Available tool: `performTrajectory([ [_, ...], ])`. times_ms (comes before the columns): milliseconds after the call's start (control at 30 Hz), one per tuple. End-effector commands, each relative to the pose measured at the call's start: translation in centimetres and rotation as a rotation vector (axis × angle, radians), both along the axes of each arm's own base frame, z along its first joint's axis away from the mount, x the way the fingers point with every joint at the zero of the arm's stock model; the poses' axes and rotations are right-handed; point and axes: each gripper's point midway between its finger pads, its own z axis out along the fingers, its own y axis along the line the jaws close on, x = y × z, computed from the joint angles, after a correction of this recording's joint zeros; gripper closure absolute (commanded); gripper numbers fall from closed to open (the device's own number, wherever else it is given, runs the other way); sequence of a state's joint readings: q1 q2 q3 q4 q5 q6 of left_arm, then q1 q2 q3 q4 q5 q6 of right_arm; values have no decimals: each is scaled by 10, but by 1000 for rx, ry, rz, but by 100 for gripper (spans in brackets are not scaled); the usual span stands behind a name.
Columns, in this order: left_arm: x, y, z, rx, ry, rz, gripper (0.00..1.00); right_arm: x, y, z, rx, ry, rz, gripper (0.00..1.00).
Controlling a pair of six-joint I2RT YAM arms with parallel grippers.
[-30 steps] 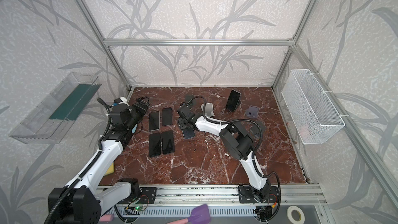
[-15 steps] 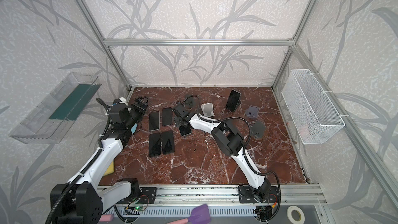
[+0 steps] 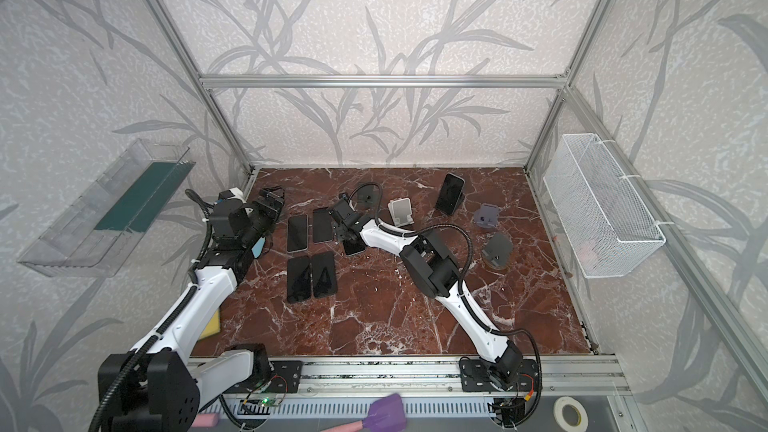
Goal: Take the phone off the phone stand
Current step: 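Carry the teal-edged phone toward the robot beside the pink-edged phone, then lay the teal-edged phone flat on the table and open the right gripper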
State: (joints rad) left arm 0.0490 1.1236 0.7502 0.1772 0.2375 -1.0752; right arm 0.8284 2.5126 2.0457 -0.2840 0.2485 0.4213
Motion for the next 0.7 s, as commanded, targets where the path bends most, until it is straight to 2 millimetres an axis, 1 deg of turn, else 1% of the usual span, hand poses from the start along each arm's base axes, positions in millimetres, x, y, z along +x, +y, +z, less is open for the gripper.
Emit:
performTrajectory([
  [0,2,0,6,-12,-27,-4,11,6,-3,1,1,19,-25,30],
  [133,2,0,5,-15,-23,-7,11,5,-6,-3,12,19,-39,30],
  [333,3,-2,5,-25,-24,-13,11,10,-1,0,9,16,-35,28],
  [467,6,-5,3,-50,-24,-30,11,11,4,-5,-6,43,-21,27],
  [567,6,-7,2,-56,-21,-35,11,9,3,-12,-24,70,-22,27],
  [667,6,-7,3,-57,-23,-36,11,7,3,-13,-30,74,-23,26],
])
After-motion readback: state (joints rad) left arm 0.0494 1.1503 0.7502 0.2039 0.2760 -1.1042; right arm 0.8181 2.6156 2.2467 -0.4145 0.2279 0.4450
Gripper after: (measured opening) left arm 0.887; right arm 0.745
